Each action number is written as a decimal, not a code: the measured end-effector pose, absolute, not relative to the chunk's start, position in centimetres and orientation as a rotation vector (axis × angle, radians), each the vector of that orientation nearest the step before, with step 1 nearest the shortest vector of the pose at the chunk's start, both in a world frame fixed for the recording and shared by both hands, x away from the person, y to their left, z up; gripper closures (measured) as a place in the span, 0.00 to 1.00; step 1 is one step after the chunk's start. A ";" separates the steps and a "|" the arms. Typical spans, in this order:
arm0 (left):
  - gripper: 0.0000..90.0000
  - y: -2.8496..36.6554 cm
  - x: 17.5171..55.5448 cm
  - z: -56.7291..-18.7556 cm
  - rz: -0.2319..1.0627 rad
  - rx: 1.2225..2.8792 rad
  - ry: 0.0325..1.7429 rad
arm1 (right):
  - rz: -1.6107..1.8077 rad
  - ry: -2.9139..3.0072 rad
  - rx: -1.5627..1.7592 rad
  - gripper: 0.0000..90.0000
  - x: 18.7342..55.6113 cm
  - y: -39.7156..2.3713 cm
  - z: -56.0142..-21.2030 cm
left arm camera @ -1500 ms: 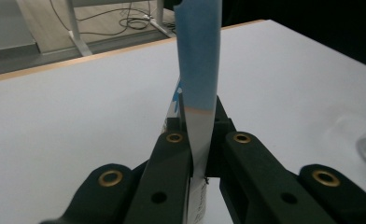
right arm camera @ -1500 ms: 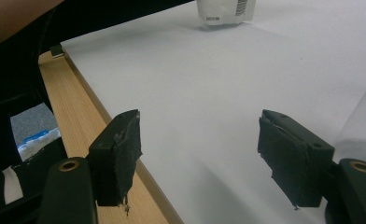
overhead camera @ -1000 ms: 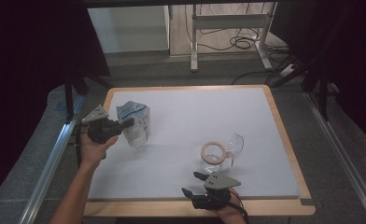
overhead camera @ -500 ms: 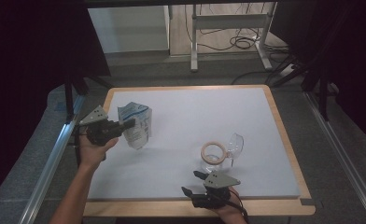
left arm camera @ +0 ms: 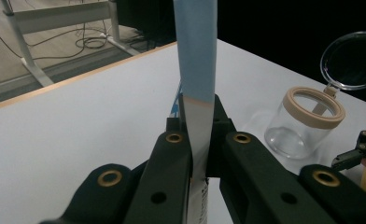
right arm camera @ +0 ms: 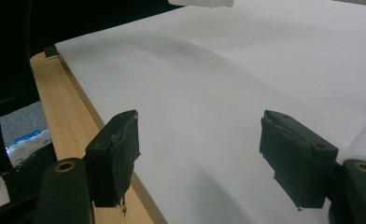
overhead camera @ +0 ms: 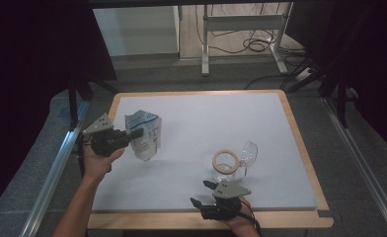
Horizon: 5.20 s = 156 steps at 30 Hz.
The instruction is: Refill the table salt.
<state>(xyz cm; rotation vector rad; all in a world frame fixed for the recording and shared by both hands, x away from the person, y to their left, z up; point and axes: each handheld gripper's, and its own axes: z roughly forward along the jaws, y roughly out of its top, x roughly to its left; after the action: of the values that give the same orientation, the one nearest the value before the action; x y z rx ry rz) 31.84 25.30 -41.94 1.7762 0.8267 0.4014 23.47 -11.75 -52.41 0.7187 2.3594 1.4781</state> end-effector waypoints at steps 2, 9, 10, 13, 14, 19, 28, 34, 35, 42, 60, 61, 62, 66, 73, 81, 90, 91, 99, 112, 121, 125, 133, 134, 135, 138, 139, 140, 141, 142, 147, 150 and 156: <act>1.00 25.1 31.7 -42.0 0.401 1.786 0.817 | 1.472 2.362 0.716 0.32 23.6 -11.6 -52.4; 1.00 24.4 31.2 -42.5 0.376 1.798 0.803 | 1.461 2.358 0.724 0.31 23.9 -11.1 -52.5; 1.00 24.3 31.1 -42.6 0.371 1.798 0.799 | 1.459 2.357 0.728 0.31 23.9 -11.1 -52.5; 1.00 24.0 30.9 -42.5 0.368 1.802 0.787 | 1.459 2.350 0.741 0.31 24.1 -11.0 -52.5; 1.00 23.9 30.8 -42.5 0.369 1.804 0.782 | 1.459 2.349 0.745 0.30 24.1 -11.0 -52.5; 1.00 23.6 30.5 -42.5 0.352 1.803 0.770 | 1.453 2.353 0.740 0.30 24.3 -10.7 -52.5; 1.00 22.9 30.0 -42.6 0.340 1.818 0.745 | 1.444 2.354 0.748 0.30 24.6 -10.2 -52.5; 1.00 22.4 29.6 -42.5 0.330 1.822 0.725 | 1.441 2.357 0.740 0.30 24.7 -9.6 -52.6; 1.00 22.3 29.5 -42.5 0.329 1.822 0.723 | 1.434 2.358 0.740 0.30 24.7 -9.6 -52.6; 1.00 21.8 29.3 -42.6 0.305 1.824 0.711 | 1.439 2.359 0.746 0.30 24.9 -9.2 -52.5; 1.00 19.3 28.6 -42.4 0.249 1.828 0.638 | 1.397 2.307 0.774 0.30 24.9 -8.5 -52.6; 1.00 19.1 28.6 -42.3 0.249 1.829 0.633 | 1.393 2.304 0.779 0.30 24.9 -8.5 -52.6; 1.00 19.0 28.6 -42.2 0.246 1.830 0.628 | 1.390 2.302 0.778 0.31 24.9 -8.5 -52.7; 1.00 18.5 28.5 -42.1 0.234 1.832 0.616 | 1.367 2.299 0.774 0.31 24.7 -8.4 -52.8; 1.00 17.7 28.4 -41.9 0.221 1.835 0.595 | 1.345 2.275 0.789 0.32 24.8 -8.6 -52.9; 1.00 16.9 28.3 -41.8 0.200 1.833 0.576 | 1.337 2.270 0.801 0.31 25.2 -8.6 -53.1; 1.00 16.2 28.2 -41.6 0.188 1.828 0.562 | 1.330 2.264 0.792 0.31 25.5 -7.9 -53.1; 1.00 16.0 28.2 -41.6 0.186 1.828 0.560 | 1.324 2.261 0.791 0.31 25.6 -7.7 -53.1; 1.00 15.9 28.1 -41.4 0.183 1.827 0.553 | 1.269 2.254 0.791 0.38 25.6 -7.6 -53.5; 1.00 15.1 28.1 -41.5 0.171 1.832 0.547 | 1.277 2.193 0.767 0.45 25.6 -7.3 -53.1; 1.00 14.8 28.5 -41.6 0.183 1.839 0.569 | 1.254 2.173 0.719 0.60 25.3 -7.1 -53.1; 1.00 14.5 28.7 -41.6 0.182 1.843 0.575 | 1.244 2.177 0.703 0.61 25.1 -6.9 -53.2; 1.00 14.0 28.8 -41.4 0.182 1.835 0.581 | 1.286 2.165 0.660 0.59 24.8 -6.7 -53.2; 1.00 14.0 28.8 -41.4 0.186 1.836 0.581 | 1.289 2.164 0.656 0.59 24.7 -6.7 -53.1; 1.00 14.0 28.8 -41.4 0.186 1.836 0.581 | 1.289 2.164 0.656 0.59 24.7 -6.7 -53.1; 1.00 13.8 28.9 -41.3 0.189 1.837 0.582 | 1.301 2.160 0.639 0.59 24.6 -6.7 -53.2; 1.00 13.7 28.9 -41.3 0.188 1.836 0.584 | 1.302 2.160 0.638 0.59 24.6 -6.7 -53.1; 1.00 13.7 28.9 -41.3 0.187 1.836 0.585 | 1.304 2.161 0.634 0.59 24.6 -6.7 -53.2; 1.00 13.6 29.0 -41.3 0.188 1.837 0.585 | 1.308 2.165 0.633 0.59 24.7 -6.7 -53.2; 1.00 13.6 29.0 -41.3 0.188 1.835 0.587 | 1.311 2.166 0.632 0.59 24.7 -6.7 -53.2; 1.00 13.3 29.0 -41.2 0.183 1.833 0.590 | 1.338 2.174 0.630 0.59 24.7 -6.9 -53.1; 1.00 13.2 29.0 -41.2 0.183 1.833 0.590 | 1.361 2.184 0.636 0.58 24.7 -7.1 -53.1; 1.00 13.1 28.8 -41.0 0.180 1.830 0.586 | 1.384 2.198 0.633 0.50 24.8 -7.2 -53.0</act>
<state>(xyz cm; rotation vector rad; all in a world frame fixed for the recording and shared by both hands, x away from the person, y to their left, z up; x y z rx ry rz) 28.85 13.10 -40.99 1.8299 0.5859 0.1800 24.83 -7.19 -53.00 0.6335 2.1978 1.3845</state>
